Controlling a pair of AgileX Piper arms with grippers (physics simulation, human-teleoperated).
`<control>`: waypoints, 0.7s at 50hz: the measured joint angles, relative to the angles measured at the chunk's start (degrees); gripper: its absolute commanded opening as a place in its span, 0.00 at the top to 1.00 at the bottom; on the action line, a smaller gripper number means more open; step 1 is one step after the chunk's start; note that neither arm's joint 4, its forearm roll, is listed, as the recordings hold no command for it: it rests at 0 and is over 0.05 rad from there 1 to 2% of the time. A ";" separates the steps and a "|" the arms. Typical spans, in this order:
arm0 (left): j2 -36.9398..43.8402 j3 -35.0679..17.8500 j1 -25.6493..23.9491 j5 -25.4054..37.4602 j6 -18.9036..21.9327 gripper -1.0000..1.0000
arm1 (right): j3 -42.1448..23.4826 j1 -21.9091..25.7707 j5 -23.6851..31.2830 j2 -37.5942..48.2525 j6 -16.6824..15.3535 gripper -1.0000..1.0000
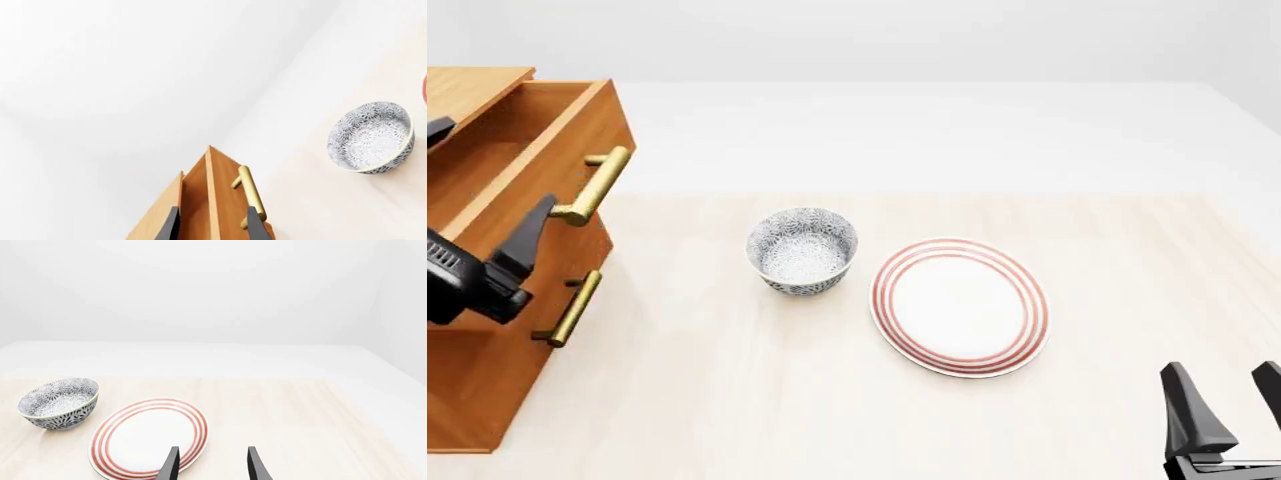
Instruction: Open the top drawer of the cabinet.
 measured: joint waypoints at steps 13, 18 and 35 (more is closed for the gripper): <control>0.80 -4.29 1.64 7.09 -10.61 0.00 | 0.00 0.00 0.00 0.00 0.00 0.00; 1.78 -5.98 2.01 9.21 -13.99 0.00 | 0.00 0.00 0.00 0.00 0.00 0.00; 8.17 -12.33 2.56 14.71 -25.86 0.00 | 0.00 0.00 0.00 0.00 0.00 0.00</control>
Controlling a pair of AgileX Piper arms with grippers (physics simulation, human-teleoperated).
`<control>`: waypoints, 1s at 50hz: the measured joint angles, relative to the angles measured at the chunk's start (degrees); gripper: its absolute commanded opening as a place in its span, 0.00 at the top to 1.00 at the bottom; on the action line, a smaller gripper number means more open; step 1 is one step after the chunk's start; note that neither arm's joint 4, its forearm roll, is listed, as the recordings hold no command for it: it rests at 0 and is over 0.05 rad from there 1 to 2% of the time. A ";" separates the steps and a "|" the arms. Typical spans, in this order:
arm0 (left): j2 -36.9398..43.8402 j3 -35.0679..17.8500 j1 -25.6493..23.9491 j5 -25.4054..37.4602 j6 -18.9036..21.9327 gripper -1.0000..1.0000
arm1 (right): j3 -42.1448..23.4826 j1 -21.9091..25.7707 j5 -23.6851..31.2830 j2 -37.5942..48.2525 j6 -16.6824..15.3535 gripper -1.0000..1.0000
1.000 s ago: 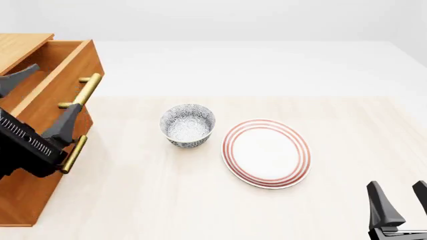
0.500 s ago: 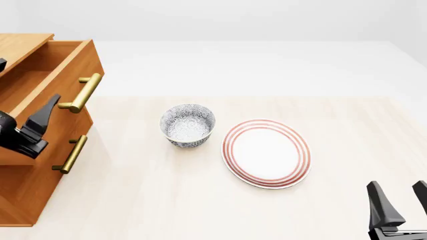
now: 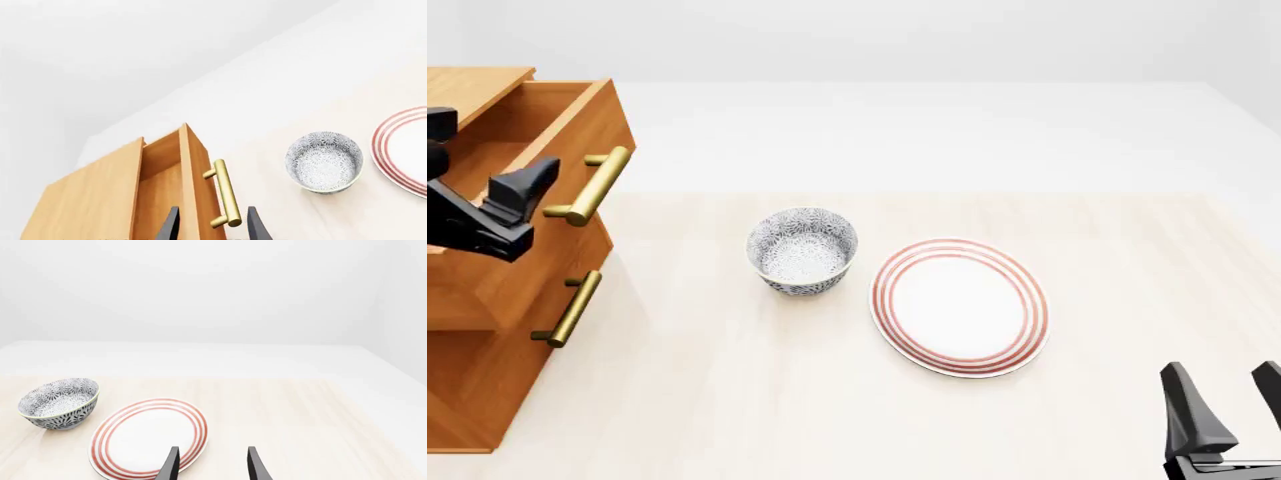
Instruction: Open the top drawer of the cabinet.
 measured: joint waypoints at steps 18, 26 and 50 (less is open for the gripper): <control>3.64 -6.88 0.93 7.05 -12.17 0.00 | 0.00 0.00 0.00 0.00 0.00 0.00; 4.12 -9.33 1.73 10.83 -17.21 0.00 | 0.00 0.00 0.00 0.00 0.00 0.00; 8.11 -14.08 4.15 19.74 -25.23 0.00 | 0.00 0.00 0.00 0.00 0.00 0.00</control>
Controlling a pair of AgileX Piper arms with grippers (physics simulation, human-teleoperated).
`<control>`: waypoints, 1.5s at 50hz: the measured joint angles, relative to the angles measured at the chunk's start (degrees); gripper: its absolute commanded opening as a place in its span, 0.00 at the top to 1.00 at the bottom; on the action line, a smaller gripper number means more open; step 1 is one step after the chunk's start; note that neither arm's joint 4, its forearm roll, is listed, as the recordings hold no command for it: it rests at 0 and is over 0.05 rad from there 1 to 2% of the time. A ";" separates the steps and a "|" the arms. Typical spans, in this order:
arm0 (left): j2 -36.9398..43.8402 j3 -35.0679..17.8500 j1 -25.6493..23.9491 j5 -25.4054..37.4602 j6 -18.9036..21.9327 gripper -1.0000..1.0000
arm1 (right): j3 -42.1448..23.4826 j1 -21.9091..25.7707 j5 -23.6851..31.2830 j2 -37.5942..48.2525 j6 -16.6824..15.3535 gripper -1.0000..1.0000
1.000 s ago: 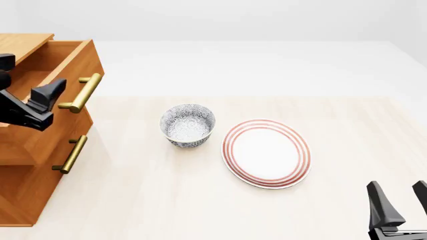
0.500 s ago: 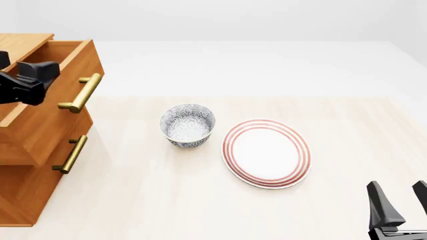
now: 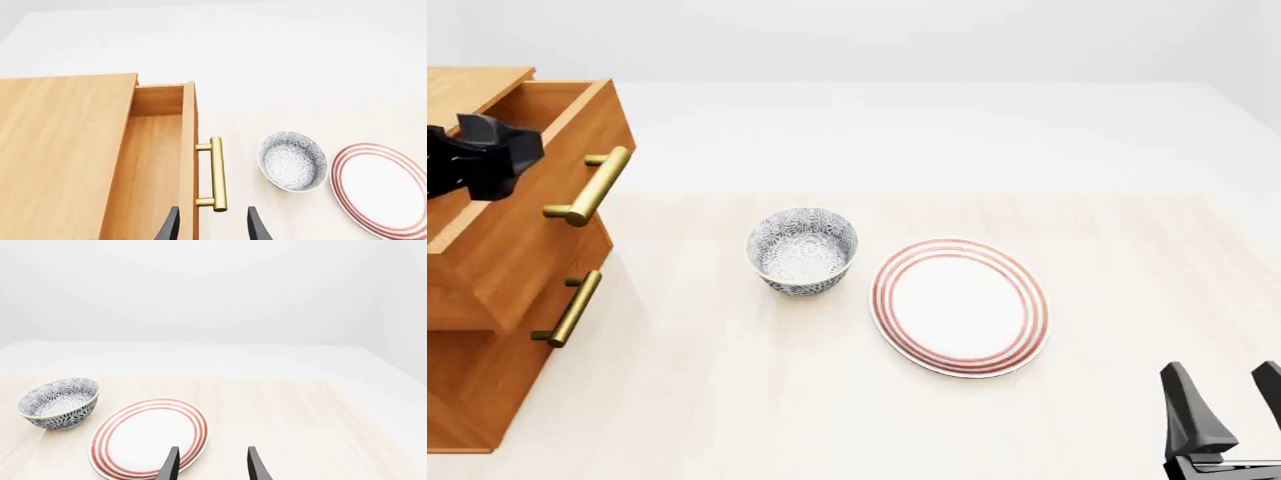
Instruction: Open the top drawer of the cabinet.
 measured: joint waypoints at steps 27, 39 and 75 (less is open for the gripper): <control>6.01 -8.09 -0.32 9.65 -2.85 0.00 | 0.00 0.00 0.00 0.00 0.00 0.00; 7.61 -11.35 -0.41 13.26 -3.27 0.00 | 0.00 0.00 0.00 0.00 0.00 0.00; 9.71 -13.85 1.14 17.95 -5.02 0.00 | 0.00 0.00 0.00 0.00 0.00 0.00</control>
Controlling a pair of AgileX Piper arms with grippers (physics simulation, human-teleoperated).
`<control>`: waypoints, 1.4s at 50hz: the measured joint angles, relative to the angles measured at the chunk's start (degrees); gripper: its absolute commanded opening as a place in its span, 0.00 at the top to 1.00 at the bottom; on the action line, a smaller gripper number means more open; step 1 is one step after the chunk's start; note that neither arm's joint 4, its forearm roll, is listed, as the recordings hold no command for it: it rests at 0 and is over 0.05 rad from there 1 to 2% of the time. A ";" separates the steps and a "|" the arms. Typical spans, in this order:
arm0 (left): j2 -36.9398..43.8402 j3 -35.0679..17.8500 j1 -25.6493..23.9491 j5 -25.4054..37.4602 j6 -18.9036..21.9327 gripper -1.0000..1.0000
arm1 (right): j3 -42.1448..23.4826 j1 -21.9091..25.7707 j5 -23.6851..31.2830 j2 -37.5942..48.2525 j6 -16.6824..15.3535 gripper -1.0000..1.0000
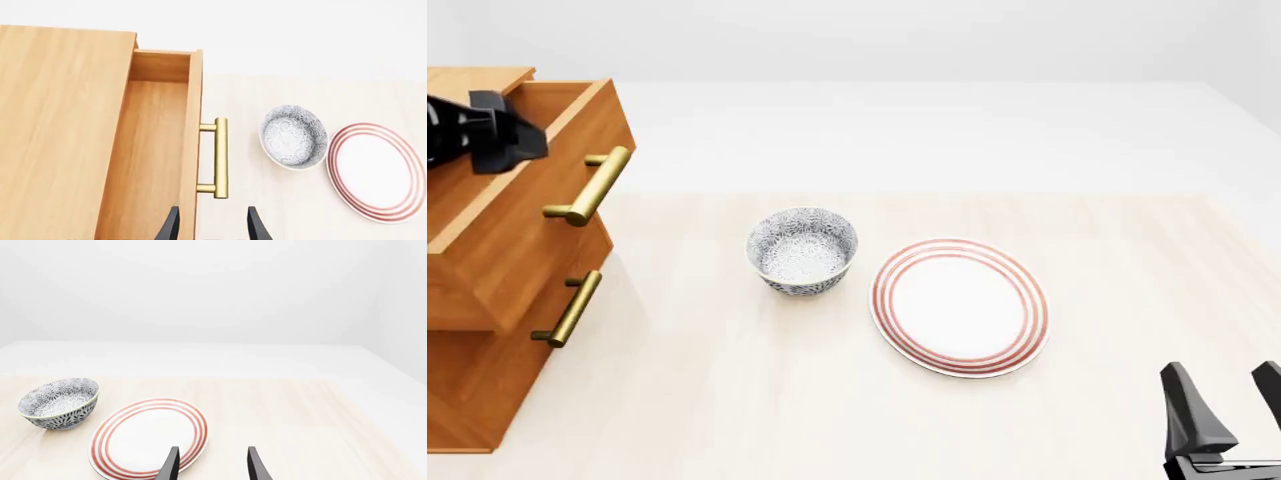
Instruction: Open the top drawer of the cabinet.
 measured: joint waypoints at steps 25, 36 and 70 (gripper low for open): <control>-0.32 4.85 1.21 -3.38 -0.79 0.00 | 0.00 0.00 0.00 0.00 0.00 0.00; -0.33 7.10 1.80 -5.03 -0.76 0.00 | 0.00 0.00 0.00 0.00 0.00 0.00; 0.80 11.85 2.50 -8.71 -0.77 0.00 | 0.00 0.00 0.00 0.00 0.00 0.00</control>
